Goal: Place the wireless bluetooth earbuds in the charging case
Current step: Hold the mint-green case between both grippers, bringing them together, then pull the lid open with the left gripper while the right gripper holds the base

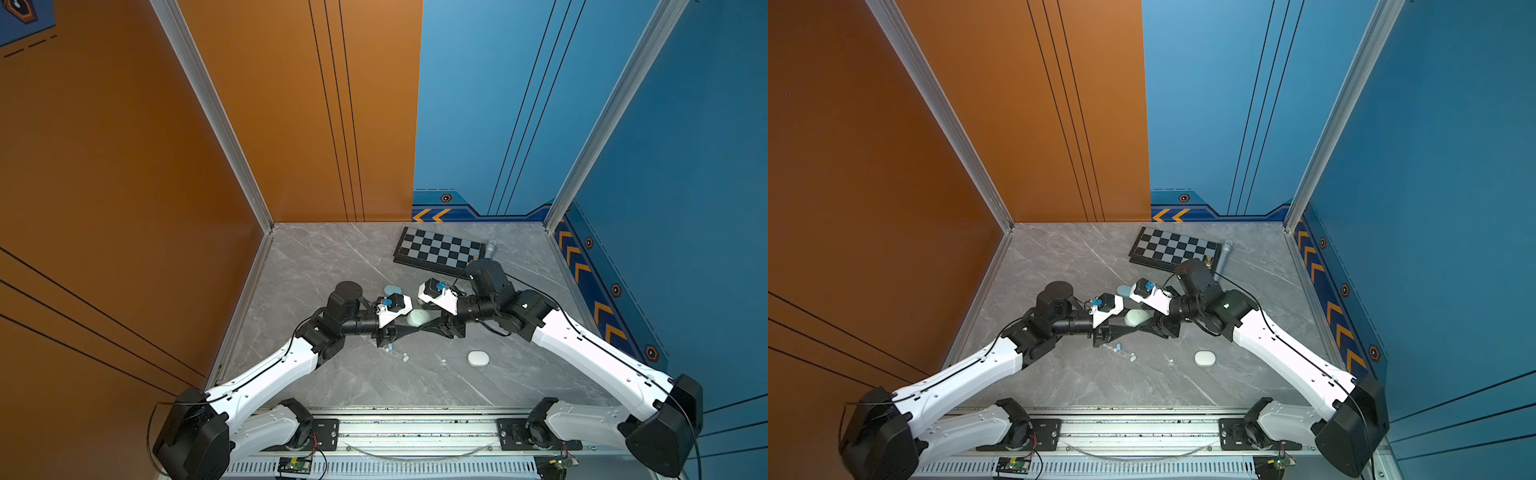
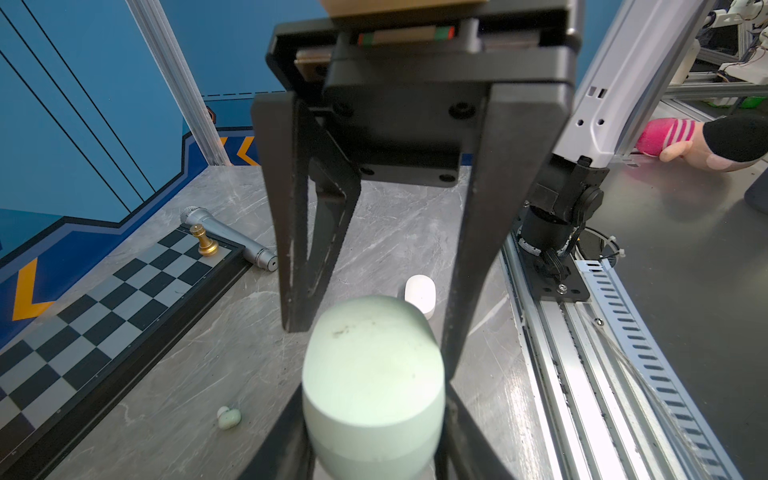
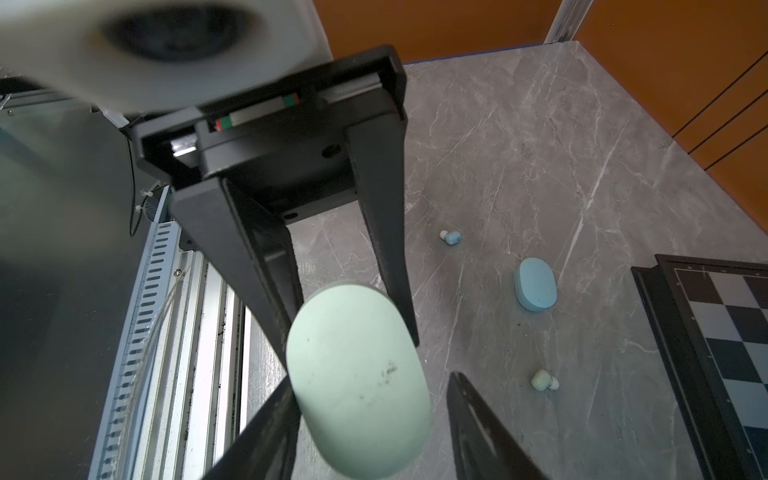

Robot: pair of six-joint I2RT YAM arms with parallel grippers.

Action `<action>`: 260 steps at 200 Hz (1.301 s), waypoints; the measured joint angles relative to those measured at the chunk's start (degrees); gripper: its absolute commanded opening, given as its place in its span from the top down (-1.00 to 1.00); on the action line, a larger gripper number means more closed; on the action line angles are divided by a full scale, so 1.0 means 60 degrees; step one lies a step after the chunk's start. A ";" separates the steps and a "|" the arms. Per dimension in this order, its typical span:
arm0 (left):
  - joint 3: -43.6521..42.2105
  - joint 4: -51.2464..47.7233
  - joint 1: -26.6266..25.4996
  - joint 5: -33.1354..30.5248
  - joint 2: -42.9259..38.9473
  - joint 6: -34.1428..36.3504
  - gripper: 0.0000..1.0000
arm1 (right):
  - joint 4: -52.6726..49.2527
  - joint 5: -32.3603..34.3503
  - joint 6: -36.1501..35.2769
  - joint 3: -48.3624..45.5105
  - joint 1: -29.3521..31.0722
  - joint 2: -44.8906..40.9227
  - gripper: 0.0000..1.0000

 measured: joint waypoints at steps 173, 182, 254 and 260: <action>0.0044 0.0015 -0.0131 0.0423 0.0066 -0.0058 1.00 | 0.1071 0.0233 0.0597 -0.0033 -0.0506 -0.0331 -0.14; 0.0044 0.0015 -0.0131 0.0430 0.0066 -0.0066 1.00 | 0.1071 0.0277 0.0597 -0.0033 -0.0506 -0.0331 -0.11; 0.0051 0.0018 -0.0131 0.0401 0.0066 -0.0310 1.00 | 0.1140 0.0273 0.0597 -0.0342 -0.0517 -0.0528 0.23; 0.0051 0.0018 -0.0131 0.0401 0.0066 -0.0321 1.00 | 0.1140 0.0273 0.0597 -0.0368 -0.0521 -0.0550 0.23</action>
